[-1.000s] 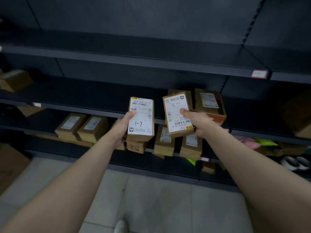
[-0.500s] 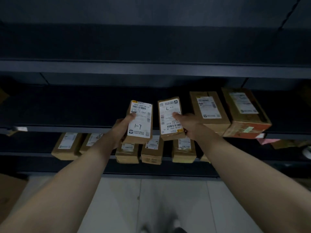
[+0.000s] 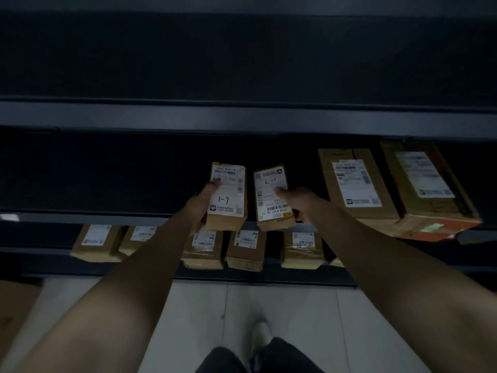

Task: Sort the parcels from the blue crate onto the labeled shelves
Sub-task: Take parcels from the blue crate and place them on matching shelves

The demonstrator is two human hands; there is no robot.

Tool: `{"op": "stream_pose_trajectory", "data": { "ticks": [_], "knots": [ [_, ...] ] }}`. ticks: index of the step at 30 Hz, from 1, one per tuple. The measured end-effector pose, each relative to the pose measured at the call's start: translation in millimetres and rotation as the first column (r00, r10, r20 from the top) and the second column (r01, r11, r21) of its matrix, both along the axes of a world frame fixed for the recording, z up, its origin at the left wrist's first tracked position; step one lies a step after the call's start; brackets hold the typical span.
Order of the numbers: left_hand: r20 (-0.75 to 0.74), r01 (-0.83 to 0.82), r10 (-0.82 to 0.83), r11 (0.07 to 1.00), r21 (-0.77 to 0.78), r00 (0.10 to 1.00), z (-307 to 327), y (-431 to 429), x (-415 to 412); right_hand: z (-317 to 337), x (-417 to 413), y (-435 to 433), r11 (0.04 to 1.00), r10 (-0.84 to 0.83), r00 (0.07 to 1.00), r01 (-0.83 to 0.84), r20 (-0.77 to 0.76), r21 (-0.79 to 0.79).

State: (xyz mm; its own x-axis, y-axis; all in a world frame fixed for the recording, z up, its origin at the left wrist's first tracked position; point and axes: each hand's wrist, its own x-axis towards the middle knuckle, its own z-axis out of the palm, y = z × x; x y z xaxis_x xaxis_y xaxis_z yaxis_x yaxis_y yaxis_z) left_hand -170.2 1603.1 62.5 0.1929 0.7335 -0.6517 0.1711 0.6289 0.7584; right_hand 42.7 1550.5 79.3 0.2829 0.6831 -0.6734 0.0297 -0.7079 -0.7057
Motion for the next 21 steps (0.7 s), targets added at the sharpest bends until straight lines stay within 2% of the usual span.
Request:
{"op": "stream_pose_trajectory", "data": {
  "ticks": [5,9,11,12,13,15,18,21],
  "knots": [
    [-0.069,0.010,-0.010,1.000,-0.004,0.998,-5,15,-8,-3,-1,3,0.999,-0.033,0.999,0.033,0.031,0.019],
    [-0.126,0.050,-0.039,0.995,0.091,0.991,-1,27,-10,4,-4,3,0.999,-0.020,0.973,0.013,0.229,0.034],
    [-0.311,0.154,-0.087,0.968,0.198,0.946,5,33,-7,17,-7,2,1.000,-0.012,0.923,0.000,0.384,0.030],
    [-0.456,0.253,-0.119,0.936,0.244,0.882,12,34,-5,26,-10,-2,0.999,-0.016,0.898,-0.005,0.440,0.045],
    [-0.583,0.355,-0.135,0.891,0.282,0.801,21,32,-2,34,-12,-5,0.997,-0.038,0.876,0.000,0.481,0.080],
    [-0.694,0.532,-0.174,0.775,0.341,0.698,42,23,5,52,-18,-20,0.991,-0.083,0.828,0.011,0.555,0.131],
    [-0.741,0.749,-0.291,0.525,0.405,0.605,70,-6,22,79,-29,-53,0.991,-0.052,0.746,-0.046,0.664,0.128],
    [-0.736,0.841,-0.408,0.229,0.490,0.540,101,-49,50,108,-33,-98,0.995,-0.030,0.642,-0.051,0.766,0.081]
  ]
}}
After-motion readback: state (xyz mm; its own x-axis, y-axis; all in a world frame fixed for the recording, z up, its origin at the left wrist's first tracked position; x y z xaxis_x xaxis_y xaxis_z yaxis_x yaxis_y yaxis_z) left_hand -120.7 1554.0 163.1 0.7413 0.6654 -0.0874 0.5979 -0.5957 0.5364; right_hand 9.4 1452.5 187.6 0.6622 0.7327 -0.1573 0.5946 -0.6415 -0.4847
